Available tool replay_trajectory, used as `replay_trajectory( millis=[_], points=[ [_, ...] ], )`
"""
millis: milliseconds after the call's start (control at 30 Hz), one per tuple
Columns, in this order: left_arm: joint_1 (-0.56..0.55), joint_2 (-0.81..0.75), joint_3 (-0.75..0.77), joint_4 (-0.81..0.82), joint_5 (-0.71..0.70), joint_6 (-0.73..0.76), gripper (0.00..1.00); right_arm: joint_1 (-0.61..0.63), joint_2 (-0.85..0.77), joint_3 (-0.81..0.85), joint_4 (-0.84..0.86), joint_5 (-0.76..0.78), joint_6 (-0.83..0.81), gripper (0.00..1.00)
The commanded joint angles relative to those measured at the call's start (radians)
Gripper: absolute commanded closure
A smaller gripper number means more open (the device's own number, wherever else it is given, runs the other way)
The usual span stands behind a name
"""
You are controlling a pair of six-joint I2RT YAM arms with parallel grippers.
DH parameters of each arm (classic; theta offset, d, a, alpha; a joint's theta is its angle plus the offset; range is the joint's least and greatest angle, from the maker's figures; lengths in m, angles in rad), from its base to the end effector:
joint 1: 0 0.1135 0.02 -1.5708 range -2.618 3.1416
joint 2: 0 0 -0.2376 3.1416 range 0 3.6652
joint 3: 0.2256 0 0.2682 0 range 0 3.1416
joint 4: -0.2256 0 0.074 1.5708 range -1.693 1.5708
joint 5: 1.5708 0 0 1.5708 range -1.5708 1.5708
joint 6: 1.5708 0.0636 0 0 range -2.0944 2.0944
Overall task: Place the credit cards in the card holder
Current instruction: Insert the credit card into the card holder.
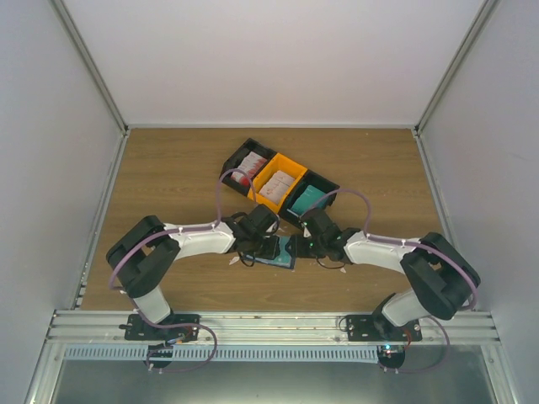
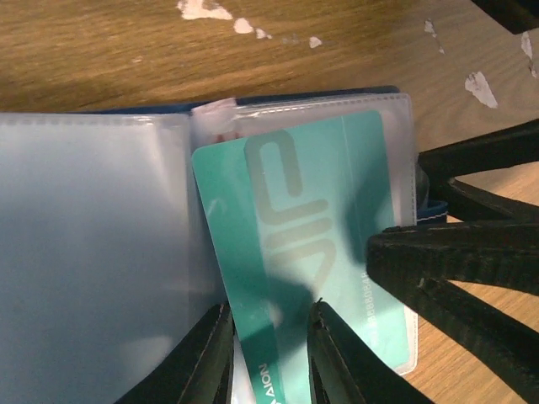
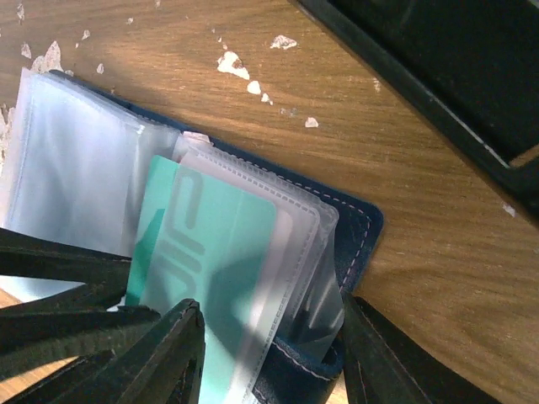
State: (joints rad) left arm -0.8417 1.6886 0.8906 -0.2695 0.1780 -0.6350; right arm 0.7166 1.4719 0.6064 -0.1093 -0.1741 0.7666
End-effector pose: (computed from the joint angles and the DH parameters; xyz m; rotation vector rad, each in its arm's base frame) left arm 0.2176 -0.2605 0.0845 0.3540 2.7884 -0.6717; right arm 0.2102 0.1977 0.0767 -0.0049 2.7224 0.7397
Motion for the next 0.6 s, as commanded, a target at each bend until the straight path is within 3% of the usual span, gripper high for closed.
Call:
replay_trajectory(
  millis=[0, 233, 567],
  points=[
    [-0.021, 0.032, 0.041, 0.004, 0.025, 0.057, 0.74, -0.005, 0.026, 0.032, 0.036, -0.034, -0.031, 0.54],
    [-0.027, 0.049, 0.066, -0.002, 0.013, 0.080, 0.74, -0.008, -0.006, 0.029, 0.010, 0.013, -0.037, 0.54],
    [-0.022, -0.064, 0.058, -0.032, -0.057, 0.064, 0.58, -0.011, -0.132, 0.075, -0.113, 0.159, -0.069, 0.42]
  ],
)
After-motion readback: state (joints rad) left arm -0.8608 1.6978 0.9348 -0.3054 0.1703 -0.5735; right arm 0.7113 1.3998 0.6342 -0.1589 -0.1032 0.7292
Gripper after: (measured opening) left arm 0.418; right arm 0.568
